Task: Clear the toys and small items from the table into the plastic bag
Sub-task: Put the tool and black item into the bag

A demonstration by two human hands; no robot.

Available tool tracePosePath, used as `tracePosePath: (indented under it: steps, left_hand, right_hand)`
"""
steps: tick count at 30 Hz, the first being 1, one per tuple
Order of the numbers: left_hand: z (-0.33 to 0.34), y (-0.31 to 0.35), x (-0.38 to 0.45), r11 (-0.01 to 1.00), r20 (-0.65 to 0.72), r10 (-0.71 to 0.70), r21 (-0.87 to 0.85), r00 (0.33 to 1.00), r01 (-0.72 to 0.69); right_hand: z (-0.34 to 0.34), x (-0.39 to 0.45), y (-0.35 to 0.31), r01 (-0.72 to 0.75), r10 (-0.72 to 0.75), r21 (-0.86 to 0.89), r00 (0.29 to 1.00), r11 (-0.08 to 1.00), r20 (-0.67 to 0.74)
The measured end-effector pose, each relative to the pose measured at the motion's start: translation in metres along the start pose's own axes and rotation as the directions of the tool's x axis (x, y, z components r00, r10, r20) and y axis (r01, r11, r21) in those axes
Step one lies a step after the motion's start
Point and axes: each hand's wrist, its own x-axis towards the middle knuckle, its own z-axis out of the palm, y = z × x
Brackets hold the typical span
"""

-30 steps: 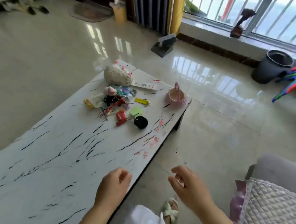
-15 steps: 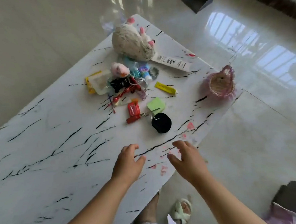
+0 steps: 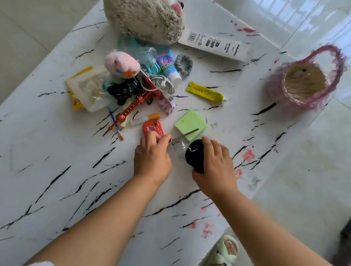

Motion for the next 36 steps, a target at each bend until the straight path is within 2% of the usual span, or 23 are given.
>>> tracePosePath:
  steps: [4, 6, 12, 17, 20, 25, 28, 32, 36]
  left_hand:
    - [0.008, -0.009, -0.009, 0.985, -0.010, -0.068, 0.157, 0.998, 0.069]
    - [0.008, -0.011, -0.021, 0.979, 0.011, -0.106, 0.177, 0.994, 0.102]
    - [-0.014, 0.007, -0.070, 0.977, 0.059, -0.131, -0.163, 0.990, 0.139]
    - [-0.034, 0.046, -0.115, 0.975, 0.147, -0.052, -0.207, 0.988, 0.082]
    - [-0.041, 0.079, -0.146, 0.971, 0.169, 0.034, -0.237, 0.985, 0.007]
    - [-0.049, 0.149, -0.215, 0.931, 0.171, 0.284, -0.284, 0.944, -0.228]
    - [-0.051, 0.185, -0.270, 0.877, 0.182, 0.445, -0.289, 0.877, -0.385]
    - [-0.048, 0.224, -0.367, 0.778, 0.219, 0.618, -0.312, 0.755, -0.546]
    - [-0.032, 0.241, -0.469, 0.697, 0.279, 0.716, -0.335, 0.640, -0.634]
  right_hand:
    - [0.000, -0.016, 0.007, -0.112, 0.113, 0.177, 0.994, 0.978, 0.005]
    - [-0.003, -0.031, 0.011, -0.148, 0.149, 0.254, 0.989, 0.956, 0.014]
    - [-0.017, -0.090, 0.018, -0.231, 0.232, 0.363, 0.972, 0.903, 0.042]
    - [-0.039, -0.158, 0.035, -0.317, 0.349, 0.427, 0.937, 0.847, 0.003]
    - [-0.053, -0.211, 0.052, -0.388, 0.457, 0.469, 0.889, 0.793, -0.036]
    - [-0.070, -0.319, 0.086, -0.428, 0.608, 0.564, 0.775, 0.706, -0.173]
    - [-0.071, -0.395, 0.104, -0.459, 0.699, 0.610, 0.676, 0.646, -0.233]
    - [-0.057, -0.522, 0.121, -0.496, 0.811, 0.664, 0.493, 0.560, -0.316]
    - [-0.014, -0.650, 0.125, -0.497, 0.899, 0.753, 0.303, 0.431, -0.315]
